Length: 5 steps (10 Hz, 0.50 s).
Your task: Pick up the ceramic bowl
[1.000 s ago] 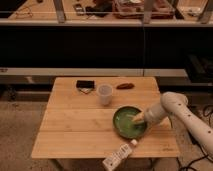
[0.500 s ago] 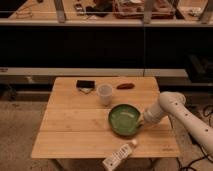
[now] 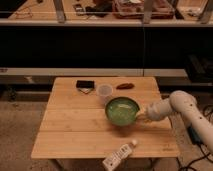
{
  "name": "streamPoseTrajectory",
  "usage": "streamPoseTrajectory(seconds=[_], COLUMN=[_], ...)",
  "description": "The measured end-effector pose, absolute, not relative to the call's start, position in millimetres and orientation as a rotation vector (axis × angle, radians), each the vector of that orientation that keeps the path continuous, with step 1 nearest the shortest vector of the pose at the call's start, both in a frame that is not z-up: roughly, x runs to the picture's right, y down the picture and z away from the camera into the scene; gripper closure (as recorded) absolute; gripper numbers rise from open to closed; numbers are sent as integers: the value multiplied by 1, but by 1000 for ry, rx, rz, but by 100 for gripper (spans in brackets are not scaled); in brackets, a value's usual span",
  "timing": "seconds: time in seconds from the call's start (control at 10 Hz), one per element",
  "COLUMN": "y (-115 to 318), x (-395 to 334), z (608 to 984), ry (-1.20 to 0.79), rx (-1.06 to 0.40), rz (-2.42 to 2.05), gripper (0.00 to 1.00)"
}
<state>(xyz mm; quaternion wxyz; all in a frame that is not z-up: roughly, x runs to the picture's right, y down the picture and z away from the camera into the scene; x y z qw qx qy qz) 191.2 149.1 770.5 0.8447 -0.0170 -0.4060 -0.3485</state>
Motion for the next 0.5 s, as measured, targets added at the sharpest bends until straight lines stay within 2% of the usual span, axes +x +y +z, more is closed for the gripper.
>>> streamPoseTrajectory(seconds=[0.3,0.5], y=[143,155], x=[199,205], z=[735,724], ry=[-877,-868], rx=[133,134], rz=[-758,-819], gripper=[100,100])
